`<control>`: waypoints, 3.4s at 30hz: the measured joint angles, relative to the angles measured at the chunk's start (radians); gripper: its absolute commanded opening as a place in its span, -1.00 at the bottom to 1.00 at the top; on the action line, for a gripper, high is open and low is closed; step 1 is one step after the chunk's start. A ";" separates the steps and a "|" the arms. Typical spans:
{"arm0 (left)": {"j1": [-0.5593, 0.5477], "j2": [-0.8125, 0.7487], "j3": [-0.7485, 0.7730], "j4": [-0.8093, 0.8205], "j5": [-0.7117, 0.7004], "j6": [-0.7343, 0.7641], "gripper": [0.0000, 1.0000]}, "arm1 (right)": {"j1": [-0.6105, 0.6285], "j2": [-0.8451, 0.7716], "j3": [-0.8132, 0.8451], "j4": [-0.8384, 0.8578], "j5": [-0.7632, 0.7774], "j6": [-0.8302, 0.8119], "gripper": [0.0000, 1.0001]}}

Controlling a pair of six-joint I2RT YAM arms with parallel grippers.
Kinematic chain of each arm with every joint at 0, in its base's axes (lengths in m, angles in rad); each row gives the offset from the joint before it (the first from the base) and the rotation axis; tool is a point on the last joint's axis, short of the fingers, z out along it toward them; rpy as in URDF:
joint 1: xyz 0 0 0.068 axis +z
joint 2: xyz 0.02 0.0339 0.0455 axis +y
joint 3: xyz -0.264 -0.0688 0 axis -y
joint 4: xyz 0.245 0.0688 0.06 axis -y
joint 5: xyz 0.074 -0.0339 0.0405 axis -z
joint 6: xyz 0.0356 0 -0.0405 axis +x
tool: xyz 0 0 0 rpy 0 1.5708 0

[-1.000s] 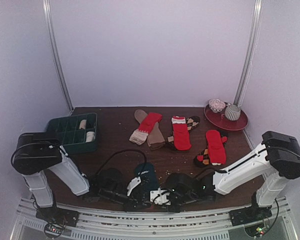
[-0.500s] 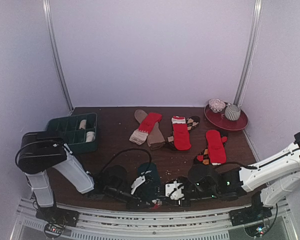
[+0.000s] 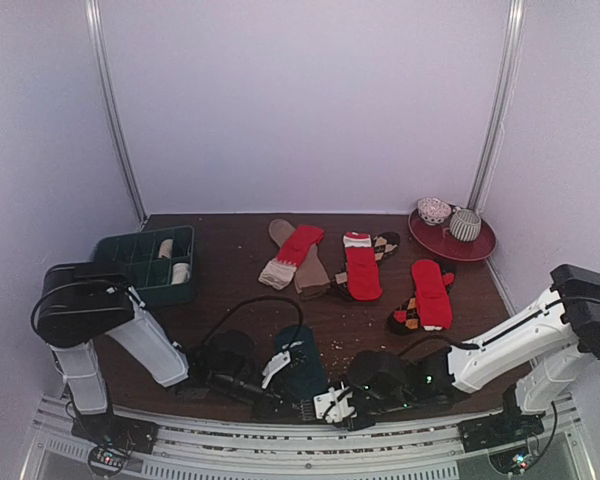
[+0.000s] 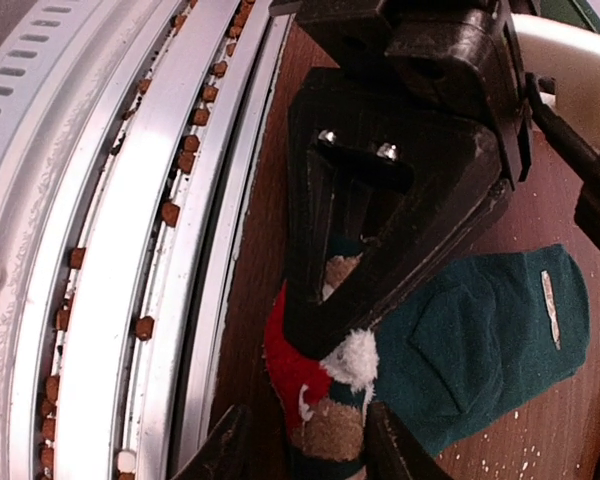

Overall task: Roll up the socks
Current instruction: Roll a pair of socks at the center of the board.

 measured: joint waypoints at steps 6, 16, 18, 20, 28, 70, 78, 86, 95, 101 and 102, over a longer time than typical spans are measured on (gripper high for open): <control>0.000 0.000 -0.005 0.006 0.001 0.000 -1.00 | -0.001 0.087 0.035 0.021 0.001 0.010 -0.50; 0.000 -0.039 -0.023 -0.025 -0.027 0.007 -0.48 | -0.060 0.129 0.078 0.010 -0.105 0.173 -0.86; -0.001 -0.092 -0.031 -0.082 -0.066 0.029 -0.24 | -0.083 0.146 0.093 0.010 -0.167 0.222 -0.86; -0.008 -0.175 -0.037 -0.182 -0.130 0.056 -0.12 | -0.104 0.159 0.102 0.015 -0.219 0.266 -0.86; -0.011 -0.530 -0.143 -0.344 -0.384 0.194 0.11 | -0.209 0.254 0.199 -0.042 -0.517 0.428 -0.85; -0.129 -0.085 -0.137 0.152 -0.345 0.383 -0.40 | -0.356 0.433 0.367 -0.240 -0.961 0.687 -0.83; -0.130 -0.075 -0.131 0.161 -0.372 0.363 -1.00 | -0.362 0.433 0.368 -0.253 -0.972 0.690 -0.68; -0.131 -0.066 -0.065 0.082 -0.389 0.237 -1.00 | -0.361 0.336 0.338 -0.294 -0.870 0.686 -0.51; -0.085 -0.087 -0.048 -0.011 -0.284 0.000 -1.00 | -0.345 -0.083 0.127 -0.169 -0.506 0.539 -0.41; -0.032 -0.079 -0.068 0.007 -0.164 -0.110 -1.00 | -0.214 -0.166 -0.057 -0.025 -0.315 0.294 -0.35; -0.028 -0.077 -0.069 0.010 -0.151 -0.119 -1.00 | -0.194 -0.160 -0.065 -0.020 -0.289 0.265 -0.35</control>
